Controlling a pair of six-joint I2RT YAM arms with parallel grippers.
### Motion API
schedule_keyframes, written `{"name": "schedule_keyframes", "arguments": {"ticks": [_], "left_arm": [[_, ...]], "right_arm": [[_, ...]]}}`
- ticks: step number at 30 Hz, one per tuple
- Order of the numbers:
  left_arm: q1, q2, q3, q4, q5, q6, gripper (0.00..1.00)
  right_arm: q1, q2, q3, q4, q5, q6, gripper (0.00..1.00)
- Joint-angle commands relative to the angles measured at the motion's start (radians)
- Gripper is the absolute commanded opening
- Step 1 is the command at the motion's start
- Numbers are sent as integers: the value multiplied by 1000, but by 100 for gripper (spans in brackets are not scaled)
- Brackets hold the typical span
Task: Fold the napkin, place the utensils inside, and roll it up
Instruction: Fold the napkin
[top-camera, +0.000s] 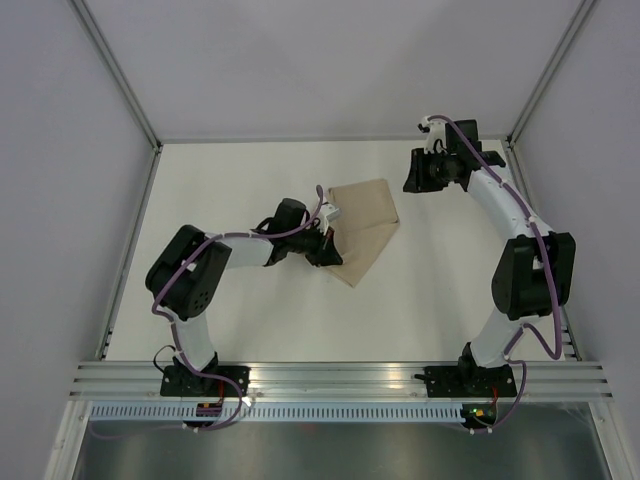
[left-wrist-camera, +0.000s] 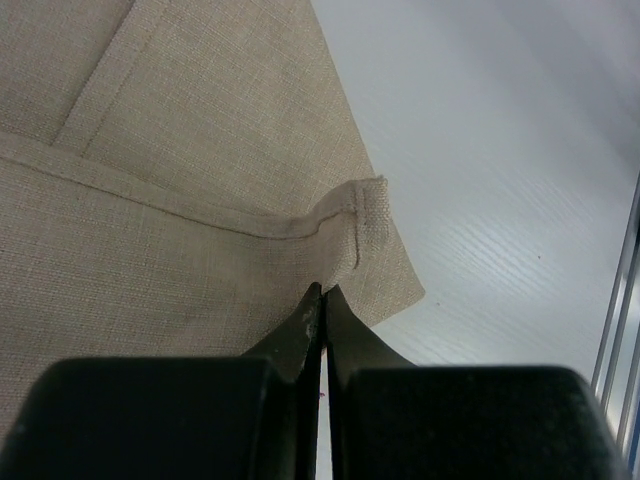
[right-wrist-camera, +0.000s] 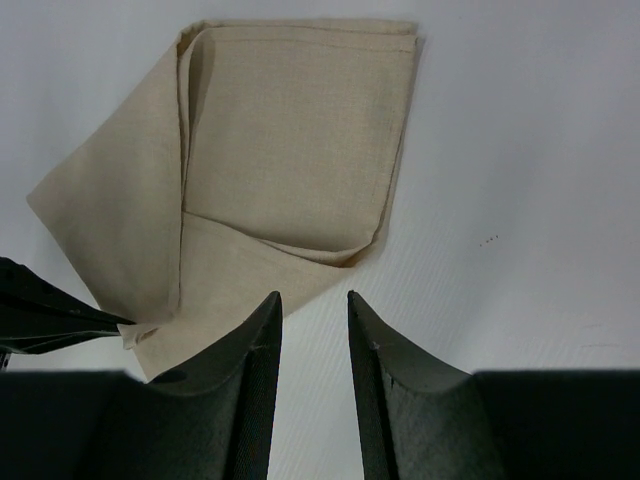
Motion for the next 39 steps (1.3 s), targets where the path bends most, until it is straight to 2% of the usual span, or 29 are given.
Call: {"name": "schedule_keyframes", "arguments": {"ticks": [1, 8, 10, 11, 15, 34, 39], "left_arm": [[-26, -56, -15, 4, -44, 90, 2], [-40, -90, -46, 4, -61, 103, 7], [-48, -100, -53, 1, -75, 111, 15], [-57, -108, -54, -3, -81, 112, 23], [-72, -113, -46, -19, -94, 123, 30], [-150, -47, -38, -32, -97, 100, 32], [-155, -85, -32, -14, -107, 83, 34]], "right_arm": [[11, 9, 18, -7, 27, -6, 39], [25, 13, 19, -5, 38, -6, 39], [28, 13, 19, -5, 38, -8, 39], [28, 16, 19, -5, 39, -9, 39], [34, 22, 21, -7, 45, -9, 39], [64, 42, 22, -16, 59, -12, 38], [66, 42, 24, -18, 61, -12, 39]]}}
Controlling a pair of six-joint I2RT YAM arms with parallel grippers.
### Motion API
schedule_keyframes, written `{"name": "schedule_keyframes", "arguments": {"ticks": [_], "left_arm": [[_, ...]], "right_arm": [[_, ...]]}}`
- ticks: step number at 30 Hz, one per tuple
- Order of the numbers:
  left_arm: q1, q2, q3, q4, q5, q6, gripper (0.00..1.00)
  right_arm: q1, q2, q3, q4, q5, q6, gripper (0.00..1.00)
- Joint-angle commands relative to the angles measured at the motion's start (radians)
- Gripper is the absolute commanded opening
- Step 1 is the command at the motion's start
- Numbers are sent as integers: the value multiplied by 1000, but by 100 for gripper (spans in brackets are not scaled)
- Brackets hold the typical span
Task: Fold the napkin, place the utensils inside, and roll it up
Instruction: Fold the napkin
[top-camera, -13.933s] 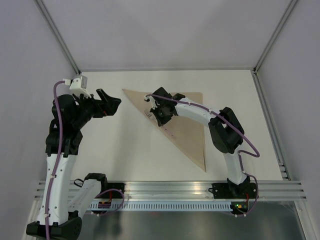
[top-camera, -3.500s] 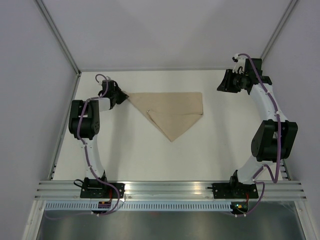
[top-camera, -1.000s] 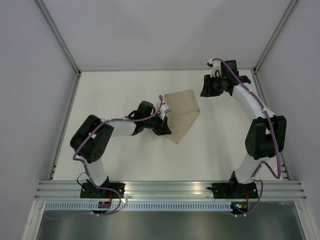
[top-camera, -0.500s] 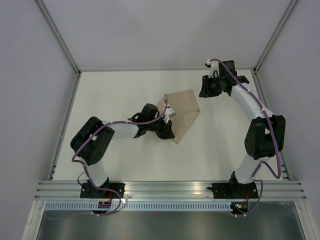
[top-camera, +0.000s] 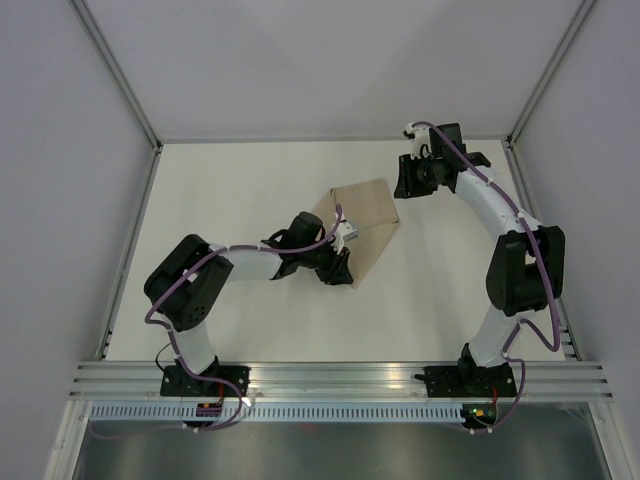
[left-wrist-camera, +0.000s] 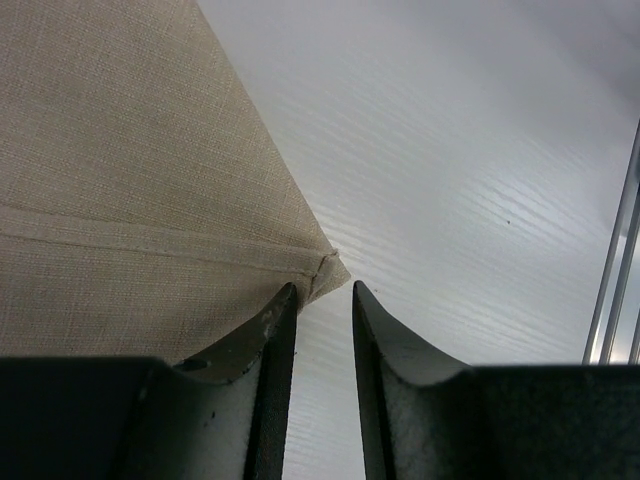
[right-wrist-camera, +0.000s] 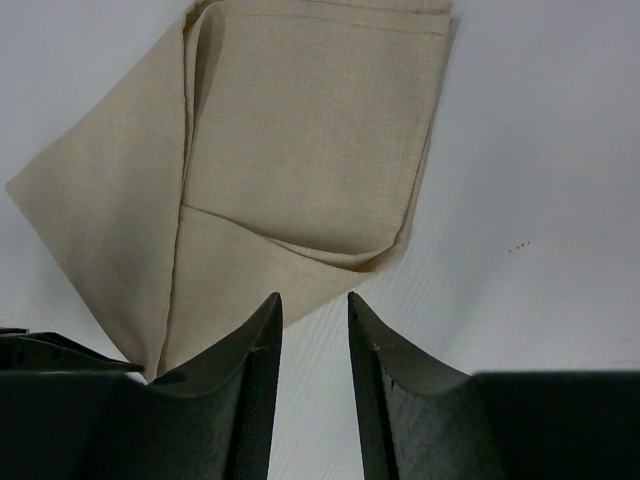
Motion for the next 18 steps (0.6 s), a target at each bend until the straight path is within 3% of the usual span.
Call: {"name": "schedule_keyframes", "arguments": {"ticks": [1, 9, 11, 13, 15, 18], "left_arm": [[-6, -32, 31, 26, -17, 8, 35], [34, -164, 106, 79, -130, -69, 45], [80, -186, 126, 64, -256, -91, 46], [114, -192, 169, 18, -424, -132, 46], [183, -175, 221, -54, -484, -178, 37], [269, -119, 287, -111, -542, -241, 35]], "right_arm": [[6, 2, 24, -15, 18, -2, 38], [7, -4, -2, -54, 24, -42, 38], [6, -9, -26, -61, 41, -65, 38], [12, -14, -68, -70, 54, -84, 38], [12, -18, -108, -70, 64, -97, 38], [23, -9, -146, -64, 81, -110, 38]]}}
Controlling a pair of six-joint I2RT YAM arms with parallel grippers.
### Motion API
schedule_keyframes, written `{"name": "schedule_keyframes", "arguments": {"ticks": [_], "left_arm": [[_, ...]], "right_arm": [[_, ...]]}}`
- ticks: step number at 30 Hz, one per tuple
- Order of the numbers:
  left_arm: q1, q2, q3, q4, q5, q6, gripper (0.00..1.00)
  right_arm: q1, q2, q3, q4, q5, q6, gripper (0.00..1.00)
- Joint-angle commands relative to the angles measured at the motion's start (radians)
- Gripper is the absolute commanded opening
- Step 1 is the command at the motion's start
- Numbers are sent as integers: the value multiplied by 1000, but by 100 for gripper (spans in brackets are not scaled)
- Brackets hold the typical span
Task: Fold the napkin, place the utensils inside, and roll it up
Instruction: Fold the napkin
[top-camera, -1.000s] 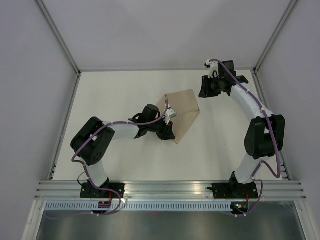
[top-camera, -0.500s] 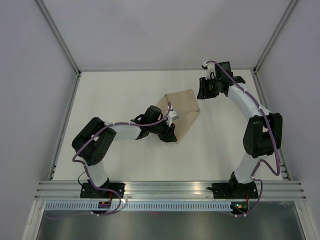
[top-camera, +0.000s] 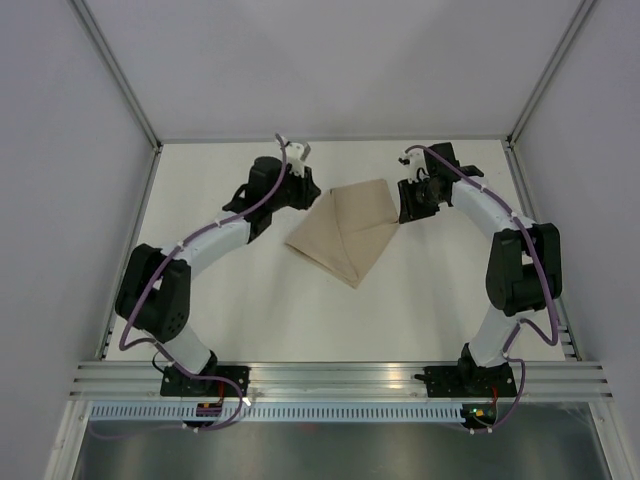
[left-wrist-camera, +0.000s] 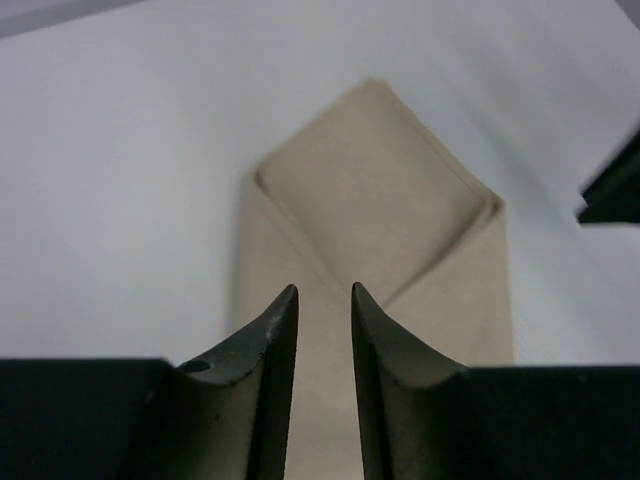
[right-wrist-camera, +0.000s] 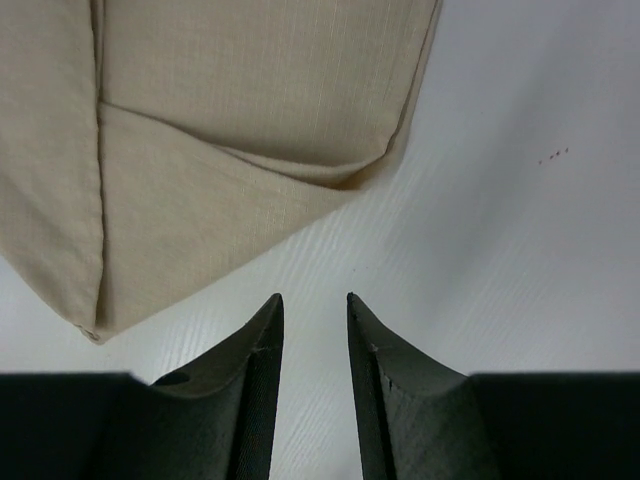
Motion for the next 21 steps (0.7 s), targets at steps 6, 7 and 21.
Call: {"name": "schedule_keyframes", "arguments": {"ticks": [6, 7, 21], "left_arm": [[131, 206, 183, -198, -162, -127, 22], [137, 224, 189, -200, -146, -127, 21], [141, 277, 35, -99, -52, -226, 11]], "right_arm": [[53, 36, -58, -9, 61, -21, 37], [65, 43, -63, -7, 63, -21, 37], [133, 175, -58, 27, 149, -17, 36]]}}
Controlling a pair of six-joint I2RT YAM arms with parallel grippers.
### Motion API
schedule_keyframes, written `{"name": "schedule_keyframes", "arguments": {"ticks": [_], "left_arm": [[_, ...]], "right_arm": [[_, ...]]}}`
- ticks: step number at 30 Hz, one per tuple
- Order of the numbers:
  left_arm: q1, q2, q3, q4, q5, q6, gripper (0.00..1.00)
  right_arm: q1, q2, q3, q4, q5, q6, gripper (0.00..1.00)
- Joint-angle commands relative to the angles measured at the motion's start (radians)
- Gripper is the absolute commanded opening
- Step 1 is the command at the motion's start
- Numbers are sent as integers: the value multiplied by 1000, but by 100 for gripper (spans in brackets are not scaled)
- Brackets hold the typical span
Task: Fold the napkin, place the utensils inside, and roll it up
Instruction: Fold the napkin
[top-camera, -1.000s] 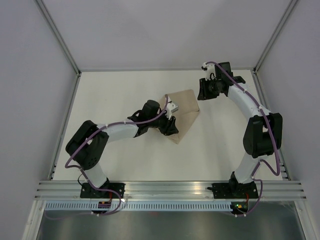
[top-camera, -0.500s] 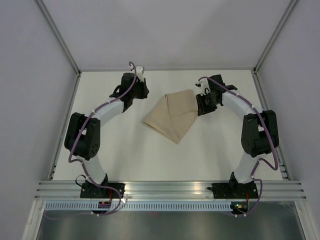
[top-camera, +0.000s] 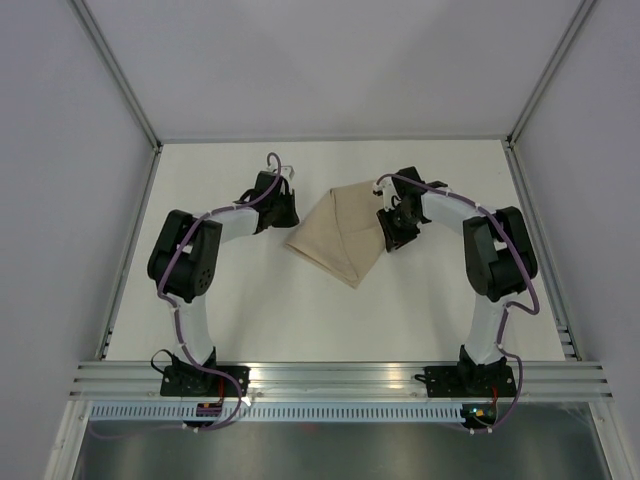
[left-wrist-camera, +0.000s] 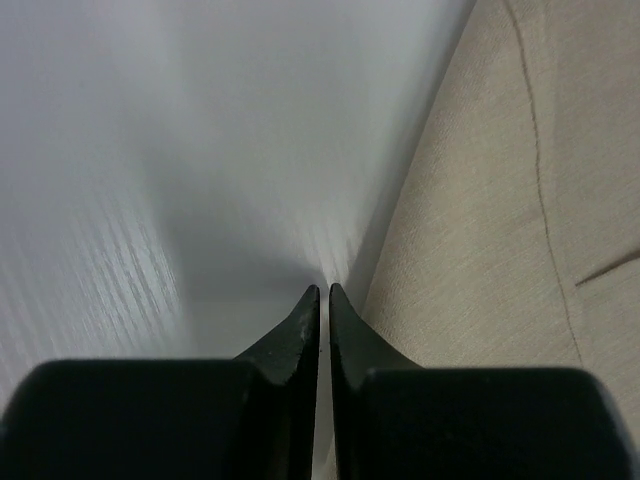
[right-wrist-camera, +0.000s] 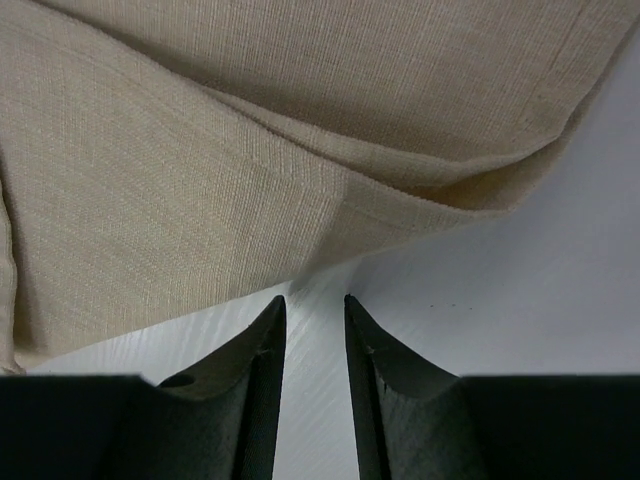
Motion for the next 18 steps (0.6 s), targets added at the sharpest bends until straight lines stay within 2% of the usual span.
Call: {"name": "schedule_keyframes", "arguments": {"ticks": [1, 8, 18], "left_arm": [[-4, -60, -77, 84, 40, -74, 11], [-16, -131, -276, 214, 46, -152, 10], [-56, -235, -485, 338, 17, -219, 9]], "right_arm": [[6, 40, 43, 4, 60, 2, 36], [7, 146, 168, -13, 81, -1, 36], [12, 287, 352, -56, 112, -4, 36]]}}
